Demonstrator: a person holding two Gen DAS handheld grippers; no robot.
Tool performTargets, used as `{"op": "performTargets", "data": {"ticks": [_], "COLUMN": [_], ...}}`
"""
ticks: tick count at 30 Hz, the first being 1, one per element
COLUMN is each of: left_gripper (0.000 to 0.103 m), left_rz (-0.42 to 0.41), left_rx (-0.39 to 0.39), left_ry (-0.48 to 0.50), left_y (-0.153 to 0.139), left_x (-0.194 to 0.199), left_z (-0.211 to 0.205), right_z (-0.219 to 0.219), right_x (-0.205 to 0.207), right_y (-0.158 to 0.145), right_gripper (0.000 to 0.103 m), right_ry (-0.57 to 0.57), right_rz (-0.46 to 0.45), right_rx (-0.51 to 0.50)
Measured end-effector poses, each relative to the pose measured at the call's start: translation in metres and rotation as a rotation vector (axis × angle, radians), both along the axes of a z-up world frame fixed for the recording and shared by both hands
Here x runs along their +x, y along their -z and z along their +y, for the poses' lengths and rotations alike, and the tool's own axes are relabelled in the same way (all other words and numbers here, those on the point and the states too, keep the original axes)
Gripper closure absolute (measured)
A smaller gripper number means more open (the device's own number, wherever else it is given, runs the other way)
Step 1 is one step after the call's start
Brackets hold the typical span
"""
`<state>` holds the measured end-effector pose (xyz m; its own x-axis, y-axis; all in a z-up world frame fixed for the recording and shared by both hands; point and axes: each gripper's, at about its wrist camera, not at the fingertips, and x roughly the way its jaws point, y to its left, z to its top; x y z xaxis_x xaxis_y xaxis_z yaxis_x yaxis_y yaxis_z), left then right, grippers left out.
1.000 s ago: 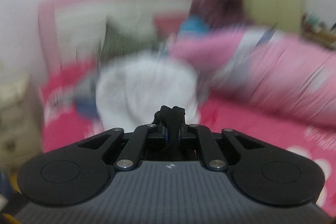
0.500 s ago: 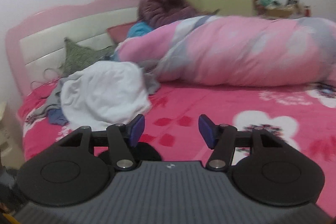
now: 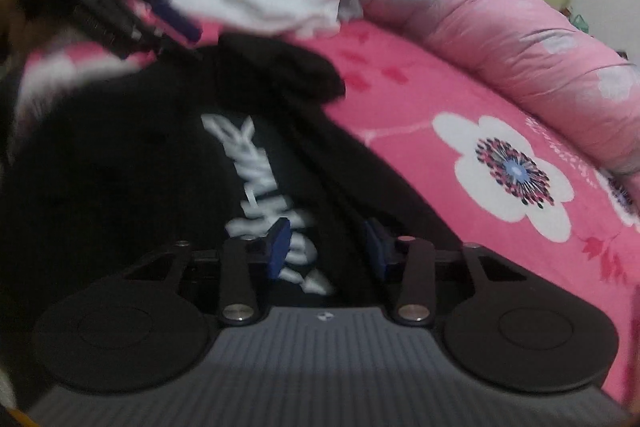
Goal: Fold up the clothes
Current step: 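Lower the T-shirt onto the bed with both grippers and release it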
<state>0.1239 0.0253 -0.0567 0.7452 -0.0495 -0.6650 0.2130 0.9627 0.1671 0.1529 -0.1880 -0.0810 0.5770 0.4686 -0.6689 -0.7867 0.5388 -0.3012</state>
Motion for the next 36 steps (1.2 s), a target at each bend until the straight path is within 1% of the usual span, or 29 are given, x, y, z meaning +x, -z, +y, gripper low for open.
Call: {"op": "performTargets", "data": {"ticks": [1, 2, 5, 6, 7, 8, 9, 14, 17, 20, 26, 28, 29, 30, 32, 33, 34, 36], "left_gripper": [0.057, 0.057, 0.057, 0.056, 0.048, 0.044, 0.043, 0.043, 0.044, 0.045, 0.047, 0.052, 0.053, 0.055, 0.06, 0.068, 0.075, 0.081], "left_rz": [-0.005, -0.011, -0.026, -0.029, -0.026, -0.023, -0.021, -0.003, 0.009, 0.0, -0.031, -0.049, -0.055, -0.06, -0.068, -0.07, -0.07, -0.072], "left_rx": [0.019, 0.038, 0.1, 0.126, 0.149, 0.172, 0.192, 0.248, 0.283, 0.297, 0.293, 0.276, 0.262, 0.246, 0.212, 0.196, 0.18, 0.148], "left_ry": [0.01, 0.02, 0.045, 0.046, 0.043, 0.04, 0.042, 0.108, 0.134, 0.159, 0.164, 0.154, 0.148, 0.141, 0.127, 0.12, 0.112, 0.087], "left_y": [0.002, 0.003, 0.006, 0.006, 0.007, 0.008, 0.009, 0.02, 0.029, 0.032, 0.039, 0.039, 0.038, 0.037, 0.035, 0.034, 0.034, 0.032], "left_x": [0.002, 0.004, 0.01, 0.014, 0.018, 0.023, 0.027, 0.046, 0.057, 0.063, 0.076, 0.079, 0.08, 0.082, 0.085, 0.087, 0.09, 0.095], "left_z": [-0.001, -0.002, -0.004, -0.003, -0.002, -0.001, 0.0, 0.0, -0.004, -0.007, -0.009, -0.008, -0.007, -0.006, -0.004, -0.003, -0.002, -0.001], "right_z": [-0.004, -0.01, -0.028, -0.034, -0.041, -0.046, -0.05, -0.067, -0.073, -0.077, -0.083, -0.088, -0.092, -0.095, -0.1, -0.103, -0.103, -0.102], "right_x": [0.004, 0.009, 0.024, 0.029, 0.034, 0.038, 0.041, 0.054, 0.059, 0.062, 0.068, 0.066, 0.064, 0.061, 0.057, 0.054, 0.053, 0.053], "right_y": [-0.001, -0.004, -0.012, -0.015, -0.017, -0.019, -0.018, -0.013, -0.007, -0.005, -0.003, -0.004, -0.005, -0.006, -0.008, -0.008, -0.008, -0.006], "right_gripper": [0.095, 0.097, 0.098, 0.098, 0.098, 0.098, 0.098, 0.098, 0.098, 0.098, 0.096, 0.093, 0.085, 0.073, 0.058, 0.053, 0.053, 0.053], "right_ry": [0.023, 0.048, 0.122, 0.146, 0.171, 0.188, 0.197, 0.234, 0.245, 0.244, 0.253, 0.257, 0.256, 0.255, 0.241, 0.234, 0.225, 0.201], "right_rz": [-0.008, -0.015, -0.024, -0.023, -0.023, -0.025, -0.02, 0.018, 0.049, 0.069, 0.13, 0.151, 0.156, 0.158, 0.162, 0.164, 0.169, 0.193], "right_rx": [0.014, 0.04, 0.122, 0.151, 0.18, 0.197, 0.212, 0.286, 0.31, 0.336, 0.388, 0.403, 0.41, 0.414, 0.415, 0.415, 0.409, 0.396]}}
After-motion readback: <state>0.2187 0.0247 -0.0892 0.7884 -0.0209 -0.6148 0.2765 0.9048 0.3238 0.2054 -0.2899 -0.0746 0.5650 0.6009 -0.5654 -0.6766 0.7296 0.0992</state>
